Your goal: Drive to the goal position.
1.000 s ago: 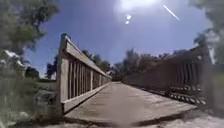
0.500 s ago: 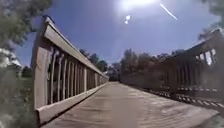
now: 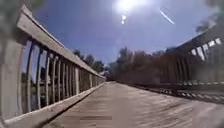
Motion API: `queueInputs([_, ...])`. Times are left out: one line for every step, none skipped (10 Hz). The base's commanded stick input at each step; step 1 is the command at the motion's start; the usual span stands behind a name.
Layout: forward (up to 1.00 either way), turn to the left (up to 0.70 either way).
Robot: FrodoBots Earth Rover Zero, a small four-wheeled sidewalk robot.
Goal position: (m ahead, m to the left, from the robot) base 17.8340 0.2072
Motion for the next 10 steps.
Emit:
queueInputs([0.85,0.00])
queueInputs([0.85,0.00])
queueInputs([0.85,0.00])
queueInputs([0.85,0.00])
queueInputs([0.85,0.00])
queueInputs([0.84,0.00])
queueInputs([0.59,0.00])
queueInputs([0.18,0.00])
queueInputs([-0.85,0.00])
queueInputs([-0.85,0.00])
